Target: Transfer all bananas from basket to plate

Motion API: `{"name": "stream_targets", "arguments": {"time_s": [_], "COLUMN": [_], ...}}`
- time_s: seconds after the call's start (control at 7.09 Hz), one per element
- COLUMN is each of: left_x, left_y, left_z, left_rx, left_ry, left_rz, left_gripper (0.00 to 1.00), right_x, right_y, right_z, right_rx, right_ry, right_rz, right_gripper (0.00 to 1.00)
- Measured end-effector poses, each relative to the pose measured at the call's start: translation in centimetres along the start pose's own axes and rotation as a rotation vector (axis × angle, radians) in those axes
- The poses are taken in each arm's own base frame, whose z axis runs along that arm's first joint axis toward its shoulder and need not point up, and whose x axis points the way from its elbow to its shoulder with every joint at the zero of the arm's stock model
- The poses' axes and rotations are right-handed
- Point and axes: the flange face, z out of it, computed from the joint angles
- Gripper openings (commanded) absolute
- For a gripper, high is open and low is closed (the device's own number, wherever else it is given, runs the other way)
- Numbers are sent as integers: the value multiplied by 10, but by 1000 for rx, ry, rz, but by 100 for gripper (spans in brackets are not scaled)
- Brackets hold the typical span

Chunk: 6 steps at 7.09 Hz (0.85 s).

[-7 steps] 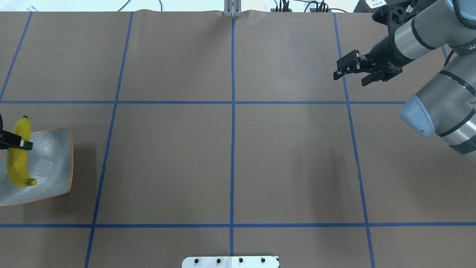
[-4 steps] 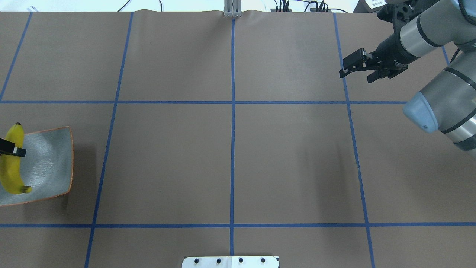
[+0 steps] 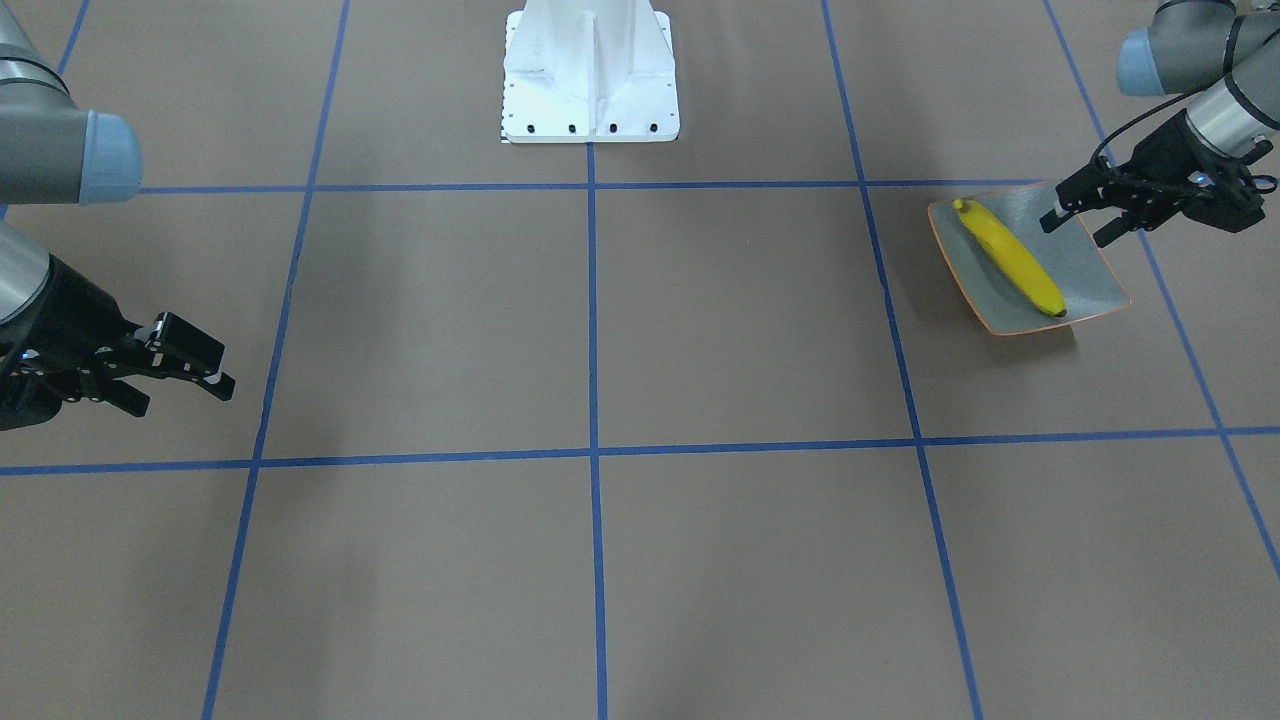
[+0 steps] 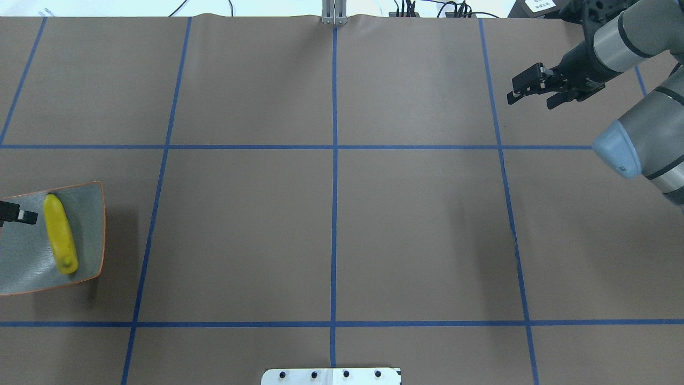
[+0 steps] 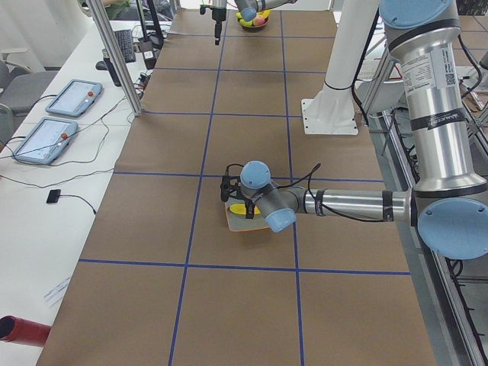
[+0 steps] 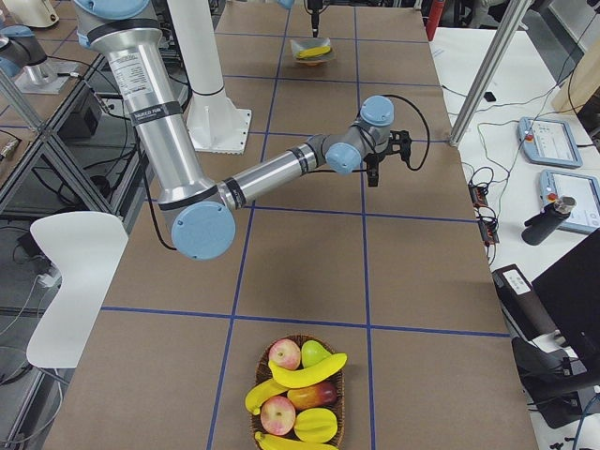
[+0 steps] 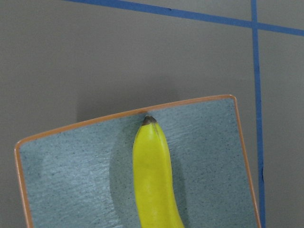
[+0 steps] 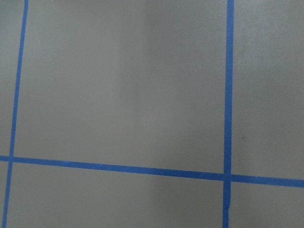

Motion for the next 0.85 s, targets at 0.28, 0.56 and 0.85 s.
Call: {"name": "stream_targets", "arguments": {"time_s": [0.28, 0.56, 0.85], "left_x": [-7, -12, -13], "left_y": [-13, -28, -60], "left_z": [-21, -32, -48], "left_rx": [56, 79, 97], "left_ry": [2, -20, -73], "left_rz": [-15, -12, 37], "left_gripper": [100, 100, 100], "right_x": [73, 168, 284], "right_y": [-13, -13, -1], "right_z": [-10, -35, -67], "right_rx": [-30, -96, -150], "right_ry": [117, 247, 302], "right_rz": [-97, -210, -270], "right_gripper": [100, 100, 100]}}
